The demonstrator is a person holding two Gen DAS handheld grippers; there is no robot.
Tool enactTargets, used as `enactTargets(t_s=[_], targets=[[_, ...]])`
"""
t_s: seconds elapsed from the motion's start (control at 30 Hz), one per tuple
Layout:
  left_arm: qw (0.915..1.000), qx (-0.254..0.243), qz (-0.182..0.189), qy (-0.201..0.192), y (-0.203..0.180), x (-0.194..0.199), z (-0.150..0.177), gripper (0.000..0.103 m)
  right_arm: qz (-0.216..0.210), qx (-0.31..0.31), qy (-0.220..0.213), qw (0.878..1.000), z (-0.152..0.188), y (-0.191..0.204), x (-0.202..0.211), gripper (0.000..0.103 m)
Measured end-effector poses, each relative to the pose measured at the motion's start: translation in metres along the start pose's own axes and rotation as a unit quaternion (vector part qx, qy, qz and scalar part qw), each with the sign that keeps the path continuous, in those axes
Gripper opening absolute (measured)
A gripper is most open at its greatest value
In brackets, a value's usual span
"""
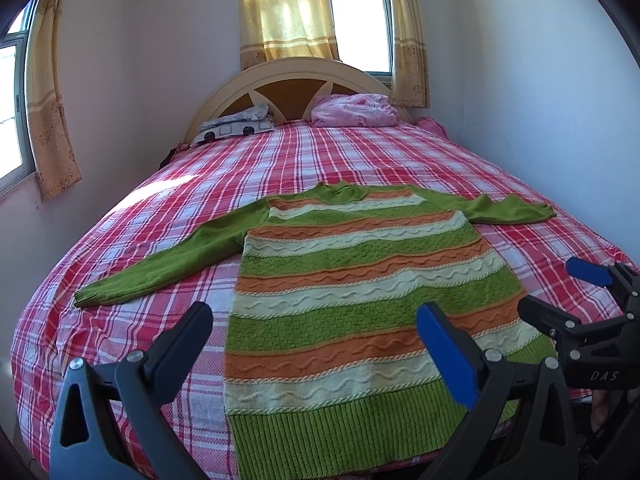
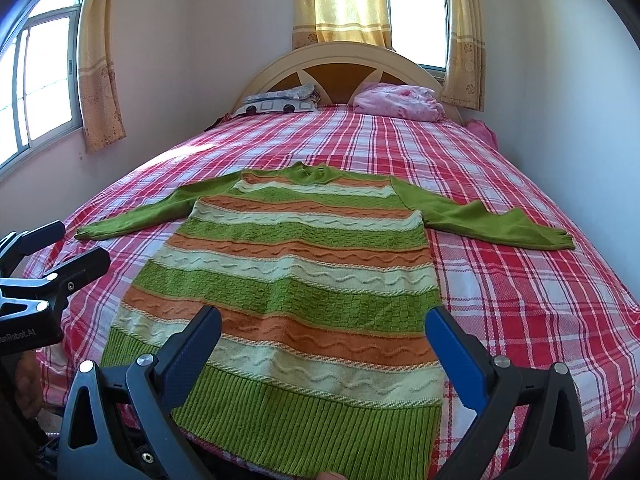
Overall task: Fold small clothes
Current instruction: 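Move the right gripper to a green sleeve cuff and close on it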
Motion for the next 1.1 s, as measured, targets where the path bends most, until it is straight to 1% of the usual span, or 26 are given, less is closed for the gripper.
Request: enactTargets(t_s=[0.2,0.33,0.47,0.57,0.67,0.87,1.1], targets=[[0.9998,-0.006,-0.013,0.012,0.005,-0.030,-0.007,0.103,0.004,-0.006,0.027,1.000,0.005,-0.024,-0.038,0.102],[0.9994,-0.024,-0.022,0.015,0.002,-0.054,-0.017,0.103,0.007,-0.025,0.042,0.999,0.006,-0.049,-0.062,0.102],[0.9986,-0.040,-0.032,0.010,-0.003,-0.080,-0.027,0.103,0.022,-0.045,0.055,0.997,0.006,-0.080,-0.083,0.102],[0.9985,-0.045,-0.027,0.016,-0.008,-0.104,-0.032,0.103,0.040,-0.055,0.065,0.996,0.004,-0.106,-0.097,0.102],[0.9981,-0.046,-0.035,0.023,-0.009,-0.130,-0.035,0.103,0.067,-0.067,0.073,0.993,0.001,-0.142,-0.109,0.102],[0.9984,-0.020,-0.045,0.029,-0.007,-0.177,-0.041,0.103,0.120,-0.114,0.078,0.983,-0.006,-0.227,-0.125,0.102],[0.9979,0.003,-0.043,0.048,-0.008,-0.214,-0.039,0.103,0.174,-0.202,0.058,0.962,-0.018,-0.333,-0.134,0.102]])
Point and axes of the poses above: each gripper's, at about its wrist camera, not at the fingertips, and x roughly against the way its jaws point, y to its left, z to its underside, the point moved 8 cm from there along -x, roughly the way its jaws point, and after that the axes turned 6 degrees about -y, right-handed, at the moved point
